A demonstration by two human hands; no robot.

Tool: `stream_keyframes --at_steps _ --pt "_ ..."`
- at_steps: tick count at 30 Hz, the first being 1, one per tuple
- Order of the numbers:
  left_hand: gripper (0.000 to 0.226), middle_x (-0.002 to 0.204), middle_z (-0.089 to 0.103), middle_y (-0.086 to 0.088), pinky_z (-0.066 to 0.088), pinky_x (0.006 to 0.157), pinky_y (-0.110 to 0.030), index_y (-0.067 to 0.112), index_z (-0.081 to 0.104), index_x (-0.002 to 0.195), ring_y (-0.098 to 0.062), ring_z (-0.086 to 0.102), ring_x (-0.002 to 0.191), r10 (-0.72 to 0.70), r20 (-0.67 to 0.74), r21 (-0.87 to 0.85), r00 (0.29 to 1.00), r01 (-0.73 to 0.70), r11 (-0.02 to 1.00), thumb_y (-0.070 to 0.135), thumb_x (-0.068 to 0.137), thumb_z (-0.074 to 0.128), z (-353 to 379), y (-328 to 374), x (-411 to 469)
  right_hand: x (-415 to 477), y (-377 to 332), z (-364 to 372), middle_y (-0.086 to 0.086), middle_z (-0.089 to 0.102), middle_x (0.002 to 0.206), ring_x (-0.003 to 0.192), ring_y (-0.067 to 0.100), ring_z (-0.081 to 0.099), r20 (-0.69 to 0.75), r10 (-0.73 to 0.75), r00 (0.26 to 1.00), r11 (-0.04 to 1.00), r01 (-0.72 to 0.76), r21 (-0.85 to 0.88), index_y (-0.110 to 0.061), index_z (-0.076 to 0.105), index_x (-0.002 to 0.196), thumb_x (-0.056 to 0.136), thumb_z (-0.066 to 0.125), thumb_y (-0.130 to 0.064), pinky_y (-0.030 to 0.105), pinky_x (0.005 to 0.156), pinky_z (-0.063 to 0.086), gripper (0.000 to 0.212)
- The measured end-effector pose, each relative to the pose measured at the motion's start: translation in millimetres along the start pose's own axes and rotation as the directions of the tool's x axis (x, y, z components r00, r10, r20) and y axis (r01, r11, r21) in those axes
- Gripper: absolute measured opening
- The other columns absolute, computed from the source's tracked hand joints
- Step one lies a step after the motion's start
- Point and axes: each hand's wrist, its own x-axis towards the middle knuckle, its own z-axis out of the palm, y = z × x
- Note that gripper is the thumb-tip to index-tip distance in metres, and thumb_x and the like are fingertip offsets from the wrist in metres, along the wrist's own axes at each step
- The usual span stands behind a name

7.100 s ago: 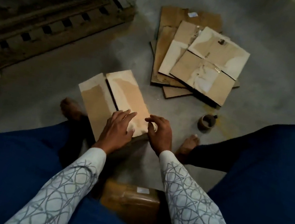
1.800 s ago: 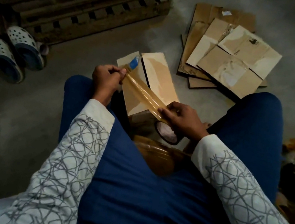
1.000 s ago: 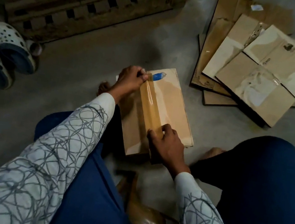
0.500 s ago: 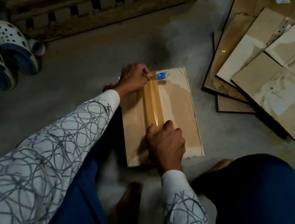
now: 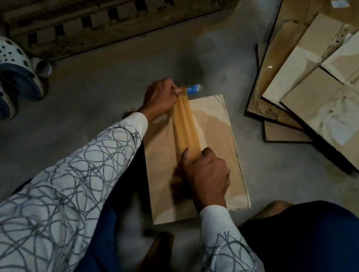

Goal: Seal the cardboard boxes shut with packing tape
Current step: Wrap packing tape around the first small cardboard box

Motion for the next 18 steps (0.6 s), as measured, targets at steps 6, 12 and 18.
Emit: stream_keyframes --at_steps 6,12,18 --pt "0.027 0.119 0.069 -0.014 0.045 0.094 -0.036 0.012 0.071 0.106 -0.033 0.061 0.115 -0.044 -0.001 0.0 0.999 0.044 0.999 0.034 0.096 0.059 7.8 -5.6 4.8 9.3 -7.8 3.0 0.015 0.062 0.117 0.108 0.036 0.06 0.026 0.033 0.999 0.999 -0.032 -0.039 -0.014 0.059 0.122 0.093 0.044 -0.061 0.04 0.088 0.048 0.057" --pt "0.024 0.116 0.07 -0.012 0.046 0.091 -0.038 0.016 0.071 0.101 -0.033 0.061 0.113 -0.026 0.004 0.03 1.0 0.026 0.999 0.035 0.093 0.06 7.2 -9.9 9.5 11.2 -10.9 4.2 0.016 0.061 0.12 0.112 0.039 0.058 0.026 0.035 0.999 0.998 -0.034 -0.053 -0.014 0.059 0.122 0.093 0.046 -0.06 0.041 0.091 0.046 0.056" --pt "0.027 0.113 0.071 -0.006 0.046 0.087 -0.036 0.019 0.072 0.102 -0.029 0.063 0.109 -0.011 -0.031 0.13 0.999 0.015 0.991 0.04 0.093 0.058 7.4 -9.1 6.8 13.2 -9.6 4.5 0.015 0.061 0.118 0.109 0.037 0.059 0.032 0.043 0.999 0.998 -0.042 -0.037 -0.014 0.059 0.122 0.092 0.047 -0.061 0.041 0.089 0.046 0.057"
